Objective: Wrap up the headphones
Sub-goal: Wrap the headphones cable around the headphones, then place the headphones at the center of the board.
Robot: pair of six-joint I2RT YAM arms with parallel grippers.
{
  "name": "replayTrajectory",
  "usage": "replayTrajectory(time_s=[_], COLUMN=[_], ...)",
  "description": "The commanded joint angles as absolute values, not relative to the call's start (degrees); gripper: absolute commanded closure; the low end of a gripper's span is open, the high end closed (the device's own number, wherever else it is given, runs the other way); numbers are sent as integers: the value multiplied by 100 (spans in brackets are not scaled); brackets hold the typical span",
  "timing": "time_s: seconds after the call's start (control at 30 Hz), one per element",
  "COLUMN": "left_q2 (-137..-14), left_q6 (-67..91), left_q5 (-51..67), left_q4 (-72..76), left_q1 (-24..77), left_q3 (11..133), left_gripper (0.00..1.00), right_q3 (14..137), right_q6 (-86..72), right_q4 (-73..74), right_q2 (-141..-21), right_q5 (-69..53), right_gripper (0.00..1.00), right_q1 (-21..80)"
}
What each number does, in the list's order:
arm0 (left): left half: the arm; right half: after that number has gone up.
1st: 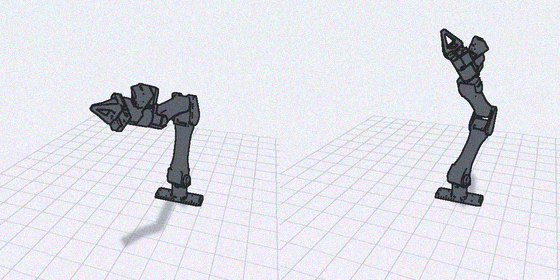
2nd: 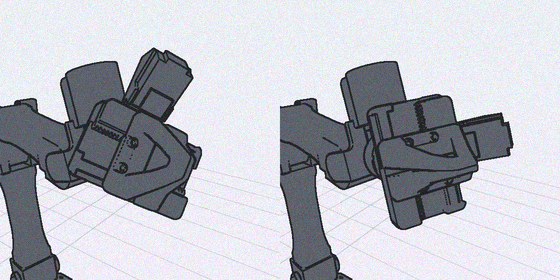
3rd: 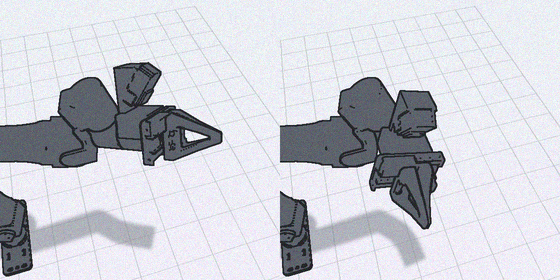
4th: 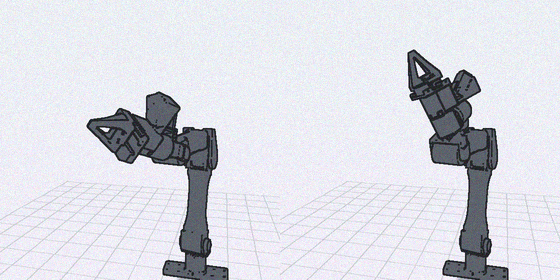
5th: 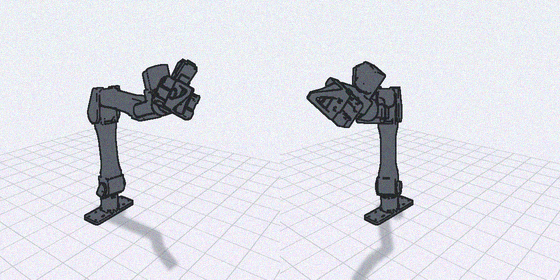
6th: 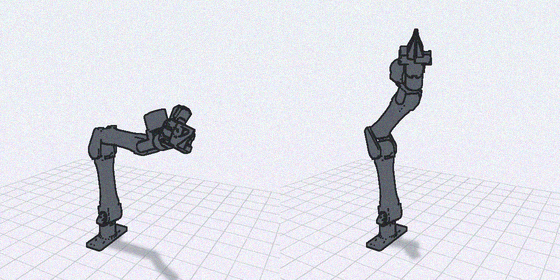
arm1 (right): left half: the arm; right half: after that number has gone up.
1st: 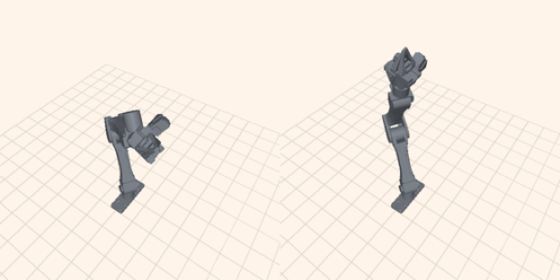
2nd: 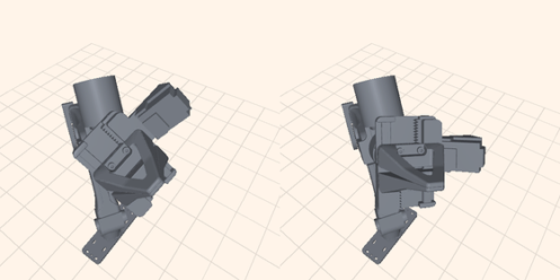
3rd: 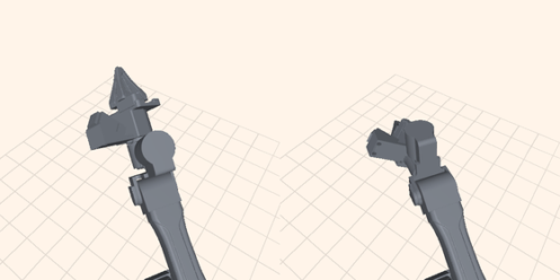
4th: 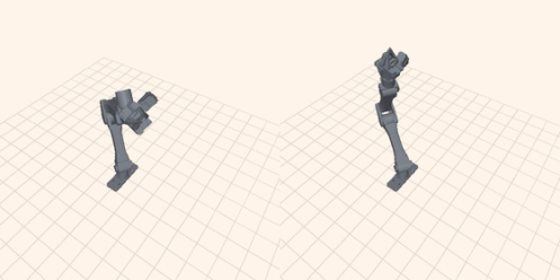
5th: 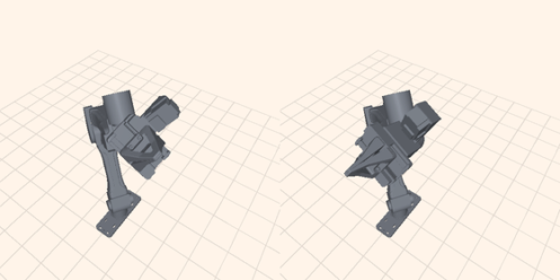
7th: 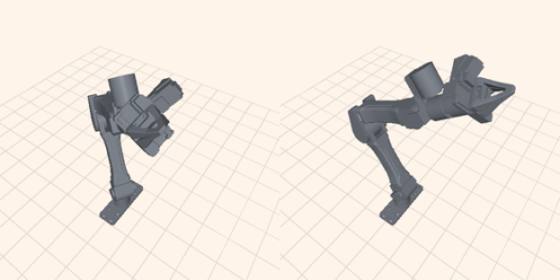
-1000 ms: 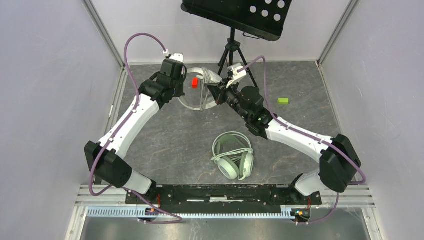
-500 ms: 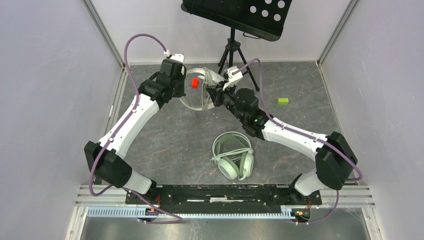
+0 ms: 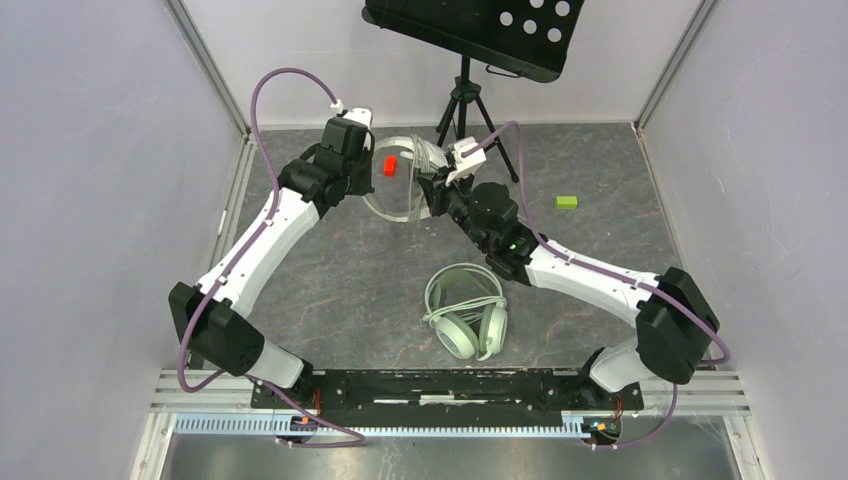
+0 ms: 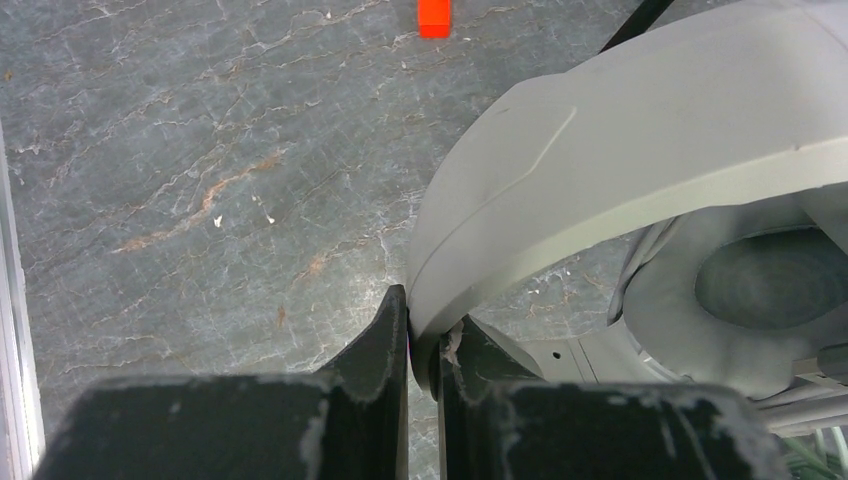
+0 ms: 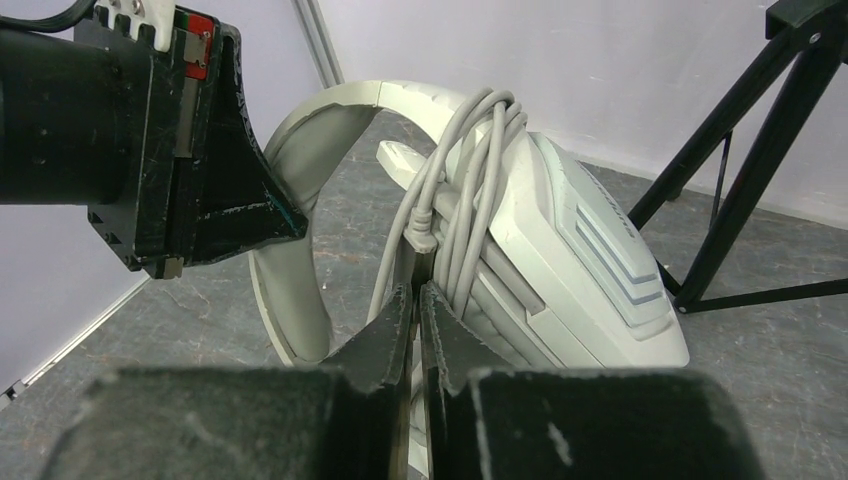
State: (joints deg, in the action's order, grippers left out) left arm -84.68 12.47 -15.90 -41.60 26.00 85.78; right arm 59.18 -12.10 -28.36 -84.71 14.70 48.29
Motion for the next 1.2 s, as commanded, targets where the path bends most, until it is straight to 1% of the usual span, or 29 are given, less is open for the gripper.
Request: replayTrajectory(time_s=[0.0, 0.3, 0.43, 0.6, 0.73, 0.83, 1.0, 1.03, 1.07, 1.13, 1.17], left_q2=[-8180, -8213, -8220, -8211, -8260, -8363, -8510, -8528, -8538, -8526, -8525], left_q6=[1301, 1283, 1300, 1327, 1294, 1290, 1480, 1493, 1515, 1608, 1661], left_q5=[-1424, -1598, -1626, -1607, -1556, -1535, -1244, -1221, -1166, -847, -686], left_q4=[-3718, -3753, -3748, -3751, -3796, -3912, -4124, -4158, -4173, -4148, -4115], left_q1=[2605, 2602, 2608, 2604, 2600, 2547, 2257, 2207, 2146, 1960, 1839], left_q3=[8975, 8956, 8955, 8934, 8929, 8932, 8741, 8660, 8545, 8299, 8154], left_gripper=[98, 98, 98, 98, 98, 98, 98, 98, 98, 98, 98], right_q3=[5888, 5940, 5820, 5966, 6154, 5980, 5793, 5761, 5714, 5592, 5518], right_q6=[-890, -1113, -1284, -1290, -1193, -1145, -1044, -1023, -1012, -1002, -997], right_q4=[-2706, -2186, -2268, -2250, -1989, -2059, -1927, -1856, -1798, -1673, -1622], right_q2=[-8254, -7833, -7557, -7508, -7552, -7325, -6884, -6790, -6679, -6467, -6358], right_q5=[1910, 1765, 1578, 1454, 1542, 1576, 1620, 1594, 1551, 1451, 1429], right_gripper=[89, 81, 79, 72, 71, 69, 55, 50, 42, 31, 21], right_q1=[4811, 4813, 4821, 4817, 4816, 4815, 4816, 4817, 4816, 4816, 4815])
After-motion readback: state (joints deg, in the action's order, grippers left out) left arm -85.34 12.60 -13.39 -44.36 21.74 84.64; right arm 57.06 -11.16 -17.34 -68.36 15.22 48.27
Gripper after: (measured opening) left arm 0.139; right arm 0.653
